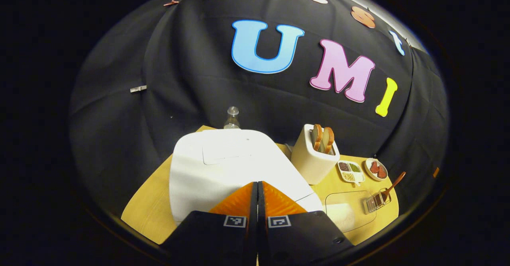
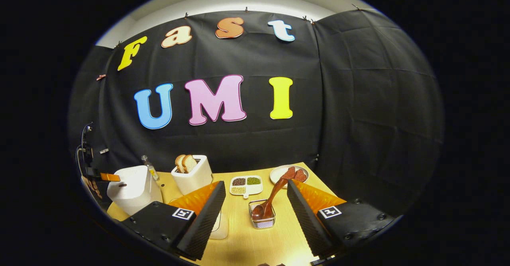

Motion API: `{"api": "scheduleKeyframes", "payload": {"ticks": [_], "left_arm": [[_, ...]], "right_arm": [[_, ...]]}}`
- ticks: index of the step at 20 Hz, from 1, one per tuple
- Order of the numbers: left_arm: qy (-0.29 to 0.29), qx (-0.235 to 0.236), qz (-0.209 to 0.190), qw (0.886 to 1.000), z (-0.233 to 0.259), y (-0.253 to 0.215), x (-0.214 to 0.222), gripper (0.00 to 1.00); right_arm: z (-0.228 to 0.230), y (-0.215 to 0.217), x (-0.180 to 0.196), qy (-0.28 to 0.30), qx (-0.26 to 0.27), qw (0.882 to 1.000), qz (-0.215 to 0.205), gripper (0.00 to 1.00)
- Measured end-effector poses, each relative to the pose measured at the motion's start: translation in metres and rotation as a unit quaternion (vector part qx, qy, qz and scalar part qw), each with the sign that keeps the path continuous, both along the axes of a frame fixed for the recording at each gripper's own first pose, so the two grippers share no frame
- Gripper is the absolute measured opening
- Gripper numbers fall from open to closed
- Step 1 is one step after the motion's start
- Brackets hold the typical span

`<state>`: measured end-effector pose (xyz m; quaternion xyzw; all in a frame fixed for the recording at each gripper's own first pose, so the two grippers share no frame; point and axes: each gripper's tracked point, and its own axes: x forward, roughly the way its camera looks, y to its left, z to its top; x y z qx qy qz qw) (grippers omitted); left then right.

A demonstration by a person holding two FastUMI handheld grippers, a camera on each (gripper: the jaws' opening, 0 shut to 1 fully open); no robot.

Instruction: Close the left gripper, press the button to open the rice cooker; take a wooden spoon from the chopstick holder with the right hand, scoop a spoonful of rice and pour it into the rice cooker, then put the wooden spoon back into the chopstick holder.

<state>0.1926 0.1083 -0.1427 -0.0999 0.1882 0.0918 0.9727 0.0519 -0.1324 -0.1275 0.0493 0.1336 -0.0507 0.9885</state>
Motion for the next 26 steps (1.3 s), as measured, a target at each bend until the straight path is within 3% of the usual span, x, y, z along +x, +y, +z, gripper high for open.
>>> {"api": "scheduleKeyframes", "payload": {"ticks": [8, 12, 19, 23, 26], "left_arm": [[0.029, -0.013, 0.014, 0.999, -0.026, -0.003, 0.002, 0.06], [0.030, 0.007, 0.020, 0.999, -0.021, -0.003, 0.002, 0.06], [-0.102, 0.109, 0.052, 0.987, 0.096, -0.012, -0.025, 0.06], [-0.145, 0.100, 0.044, 0.983, 0.124, -0.046, -0.069, 0.06], [-0.146, 0.056, 0.042, 0.987, 0.119, -0.070, -0.102, 0.07]], "right_arm": [[-0.014, -0.016, 0.002, 0.013, 0.003, 1.000, -0.010, 0.98], [-0.020, -0.014, 0.002, 0.019, 0.014, 1.000, -0.006, 0.99], [-0.022, -0.014, 0.006, 0.019, 0.015, 1.000, 0.004, 0.99], [-0.027, -0.016, 0.014, 0.021, 0.014, 1.000, 0.009, 0.99], [-0.037, -0.021, 0.022, 0.030, 0.012, 0.999, 0.012, 0.99]]}}
